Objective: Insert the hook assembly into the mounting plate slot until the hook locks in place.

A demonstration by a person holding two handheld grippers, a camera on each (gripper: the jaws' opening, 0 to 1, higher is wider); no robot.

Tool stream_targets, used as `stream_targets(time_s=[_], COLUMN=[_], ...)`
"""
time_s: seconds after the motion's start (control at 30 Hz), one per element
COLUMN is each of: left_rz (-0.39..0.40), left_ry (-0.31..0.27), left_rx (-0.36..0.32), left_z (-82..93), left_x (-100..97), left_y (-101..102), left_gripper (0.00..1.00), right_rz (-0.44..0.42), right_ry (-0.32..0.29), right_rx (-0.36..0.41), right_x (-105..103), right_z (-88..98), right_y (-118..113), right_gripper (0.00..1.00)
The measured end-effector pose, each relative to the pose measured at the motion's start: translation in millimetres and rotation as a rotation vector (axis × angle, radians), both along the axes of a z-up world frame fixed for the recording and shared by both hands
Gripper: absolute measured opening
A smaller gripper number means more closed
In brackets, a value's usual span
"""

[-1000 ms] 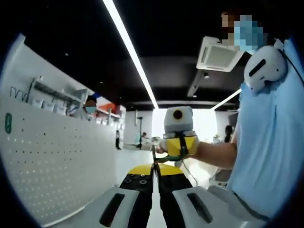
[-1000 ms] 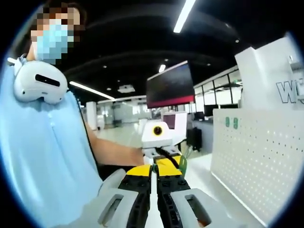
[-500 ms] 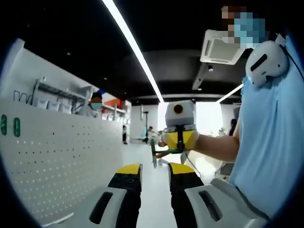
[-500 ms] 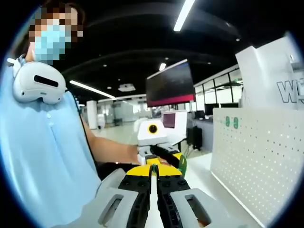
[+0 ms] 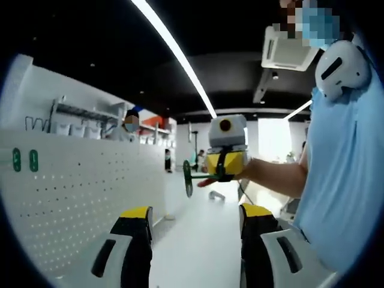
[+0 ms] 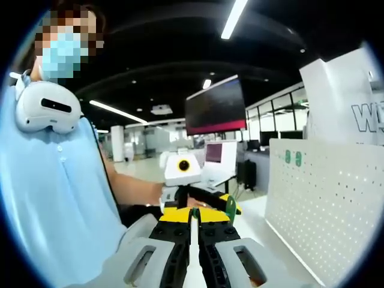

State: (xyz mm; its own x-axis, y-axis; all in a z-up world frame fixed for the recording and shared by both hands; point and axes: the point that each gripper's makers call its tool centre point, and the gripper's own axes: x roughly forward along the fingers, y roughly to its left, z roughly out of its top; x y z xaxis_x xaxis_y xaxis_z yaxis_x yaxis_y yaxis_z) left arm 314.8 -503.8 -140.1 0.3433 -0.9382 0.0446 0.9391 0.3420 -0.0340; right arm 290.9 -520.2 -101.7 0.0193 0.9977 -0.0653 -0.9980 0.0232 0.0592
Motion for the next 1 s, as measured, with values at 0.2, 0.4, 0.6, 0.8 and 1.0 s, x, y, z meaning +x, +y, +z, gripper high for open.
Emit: stream_targets(time_s=[0.2,0.4,0.6,0.8,1.0], left_rz=[0.019,0.039,0.059,0.087,0.122], left_ry=[0.025,0.021,0.024,0.024,0.023], left_rx=[0.004,-0.003,0.004,0.019,0.024], left_z=[2.7,9.5,9.6,10.4,11.0], left_x=[0.2,-6.4,-10.9,-13.3,-11.4], left_y=[6,14,25,41,55], left_gripper=[0.73,0.77,0.79,0.8,0.8], right_rz=[0.002,0.005,0.005,0.008,0.012], right_ry=[-0.003,-0.011,-0.02,-0.034,-0.042], right_rx=[0.0,0.004,0.009,0.015,0.017], right_x=[0,3,10,19,32], right_z=[3.1,8.1,15.1,20.5,28.4], right_y=[5,11,20,29,39], right_gripper=[0.01,0.01,0.01,0.01,0.01])
